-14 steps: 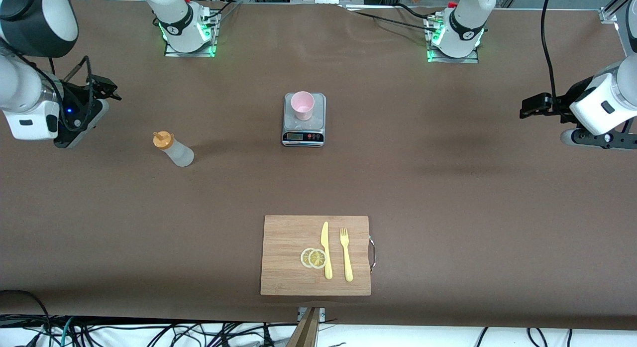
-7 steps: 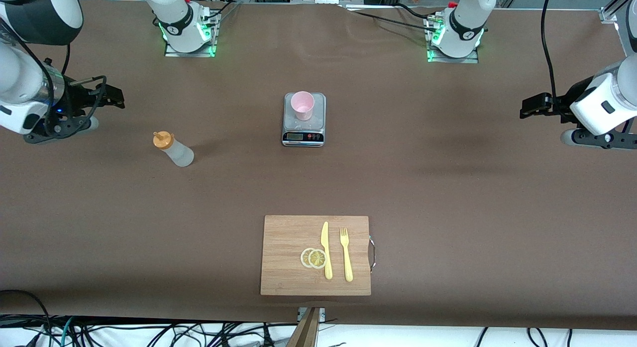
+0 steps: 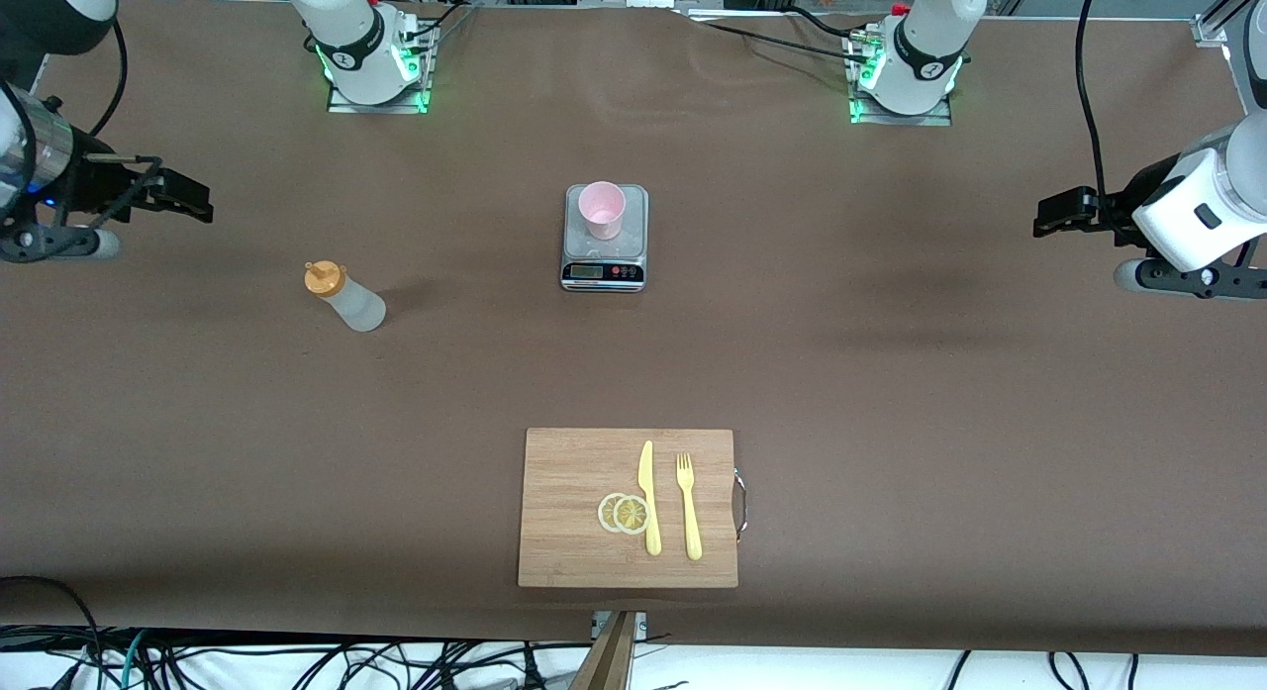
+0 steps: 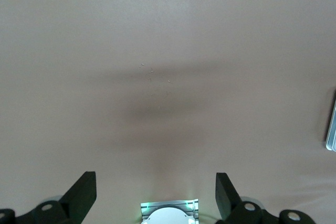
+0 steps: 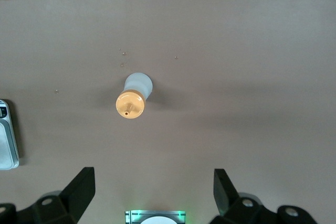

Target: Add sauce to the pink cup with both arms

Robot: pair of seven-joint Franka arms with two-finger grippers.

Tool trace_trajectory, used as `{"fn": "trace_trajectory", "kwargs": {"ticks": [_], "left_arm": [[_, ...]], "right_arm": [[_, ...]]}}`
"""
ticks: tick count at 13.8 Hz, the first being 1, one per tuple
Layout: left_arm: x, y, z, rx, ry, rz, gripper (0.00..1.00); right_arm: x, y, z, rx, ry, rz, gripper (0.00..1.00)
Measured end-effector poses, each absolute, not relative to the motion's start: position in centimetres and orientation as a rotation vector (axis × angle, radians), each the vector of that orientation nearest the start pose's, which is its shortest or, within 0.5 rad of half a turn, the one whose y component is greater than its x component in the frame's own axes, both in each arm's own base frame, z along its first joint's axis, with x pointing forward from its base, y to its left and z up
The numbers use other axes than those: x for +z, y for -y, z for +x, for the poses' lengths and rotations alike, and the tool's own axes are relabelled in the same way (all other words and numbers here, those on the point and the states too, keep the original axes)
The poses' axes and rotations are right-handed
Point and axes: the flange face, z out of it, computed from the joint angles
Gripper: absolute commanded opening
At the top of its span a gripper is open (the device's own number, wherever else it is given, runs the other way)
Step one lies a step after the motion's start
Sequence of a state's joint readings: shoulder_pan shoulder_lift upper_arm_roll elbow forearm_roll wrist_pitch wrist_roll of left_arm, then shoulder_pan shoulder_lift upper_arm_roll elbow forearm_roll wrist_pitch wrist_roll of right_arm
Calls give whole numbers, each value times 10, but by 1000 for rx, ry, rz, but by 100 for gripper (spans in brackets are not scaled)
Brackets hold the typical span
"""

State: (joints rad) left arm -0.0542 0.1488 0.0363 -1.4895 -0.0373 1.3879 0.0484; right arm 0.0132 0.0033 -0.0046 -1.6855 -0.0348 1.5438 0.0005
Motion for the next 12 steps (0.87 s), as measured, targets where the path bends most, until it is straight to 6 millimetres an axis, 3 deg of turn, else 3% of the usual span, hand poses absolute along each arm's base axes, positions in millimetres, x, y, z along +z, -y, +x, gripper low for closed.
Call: {"fn": "trace_trajectory", "kwargs": {"ticks": [7,12], "left_arm": [[564,15,576,396,-105,-3151,100],[564,15,576,396,-104,-3151,100]], "right_arm": [[591,12,536,157,-38,-3172,100],[598,13,540,67,-54,-3175,100]]}}
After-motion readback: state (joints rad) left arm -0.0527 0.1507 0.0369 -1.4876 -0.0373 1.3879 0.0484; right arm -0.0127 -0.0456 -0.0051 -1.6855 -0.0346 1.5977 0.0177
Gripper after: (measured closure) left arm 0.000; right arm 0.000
